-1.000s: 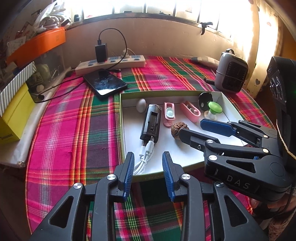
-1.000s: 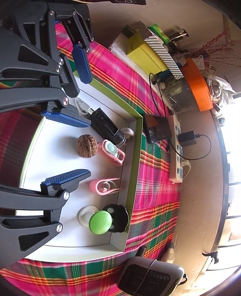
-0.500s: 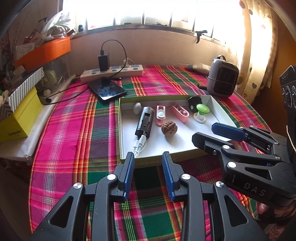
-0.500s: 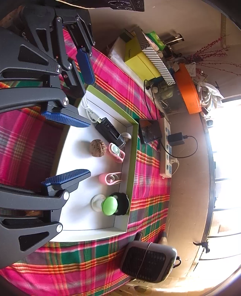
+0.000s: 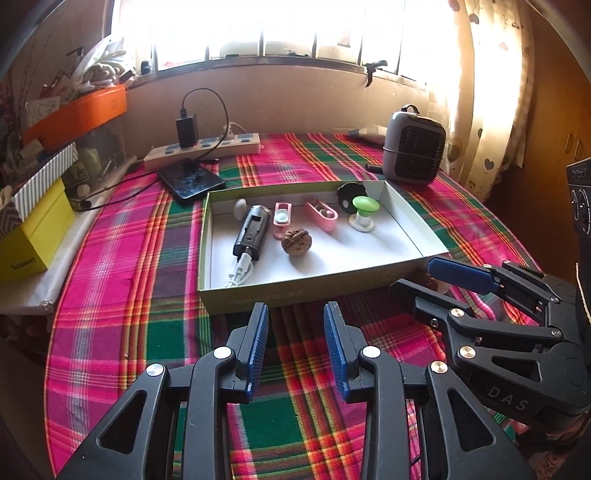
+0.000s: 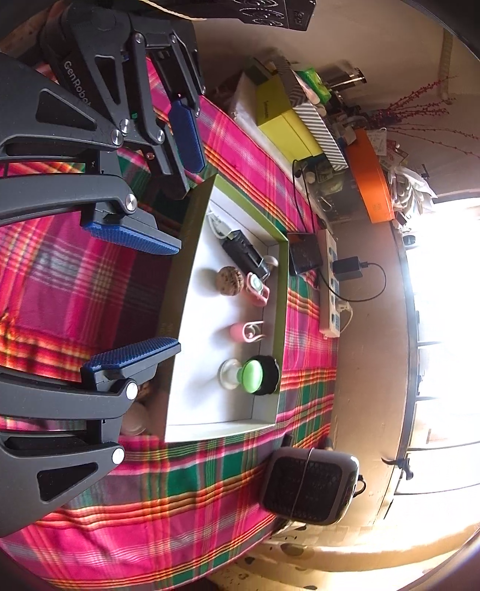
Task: Organize objects
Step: 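Withdraw both open tools from the box tray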
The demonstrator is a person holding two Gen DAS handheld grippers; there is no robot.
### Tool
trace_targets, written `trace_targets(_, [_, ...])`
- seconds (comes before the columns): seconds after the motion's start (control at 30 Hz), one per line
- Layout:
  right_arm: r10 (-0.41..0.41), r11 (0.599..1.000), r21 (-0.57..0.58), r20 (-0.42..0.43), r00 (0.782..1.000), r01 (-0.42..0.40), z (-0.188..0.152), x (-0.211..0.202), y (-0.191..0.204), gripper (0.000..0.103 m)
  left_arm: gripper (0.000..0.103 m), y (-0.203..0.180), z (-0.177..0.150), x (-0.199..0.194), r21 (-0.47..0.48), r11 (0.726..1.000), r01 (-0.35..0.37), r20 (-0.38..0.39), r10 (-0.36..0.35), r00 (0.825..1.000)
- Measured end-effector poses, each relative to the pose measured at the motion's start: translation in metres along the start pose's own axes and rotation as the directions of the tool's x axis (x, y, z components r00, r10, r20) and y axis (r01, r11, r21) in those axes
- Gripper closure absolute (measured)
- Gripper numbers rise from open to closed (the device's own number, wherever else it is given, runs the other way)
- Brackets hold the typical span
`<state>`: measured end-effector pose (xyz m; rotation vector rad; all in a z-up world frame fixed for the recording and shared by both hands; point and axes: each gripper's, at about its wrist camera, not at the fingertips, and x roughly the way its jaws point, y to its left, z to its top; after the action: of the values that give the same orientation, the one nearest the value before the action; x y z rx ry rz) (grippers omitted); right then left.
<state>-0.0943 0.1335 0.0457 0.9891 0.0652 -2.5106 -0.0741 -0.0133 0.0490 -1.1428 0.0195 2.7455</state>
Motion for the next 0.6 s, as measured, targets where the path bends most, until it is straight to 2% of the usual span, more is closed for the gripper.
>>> trace_targets(0.2, [-0.052, 0.998, -0.019, 0.01, 0.999, 0.052, -0.014, -0.009, -0.006, 0.054, 0.074, -0.01, -0.007, 0.003, -0.003, 0.998, 0.06, -0.003, -0.06, 0.998])
trace_targets(0.47, [-0.097, 0.995, 0.019, -0.015, 0.995, 0.097, -0.035, -0.015, -0.029, 0.054, 0.073, -0.03, -0.014, 0.018, 0.002, 0.985, 0.171, -0.045, -0.17, 0.984])
trace_targets(0.6, [-0.11, 0.993, 0.038, -0.025, 0.994, 0.111, -0.039, -0.017, -0.039, 0.054, 0.072, -0.04, -0.014, 0.024, 0.013, 0.981, 0.193, -0.058, -0.192, 0.98])
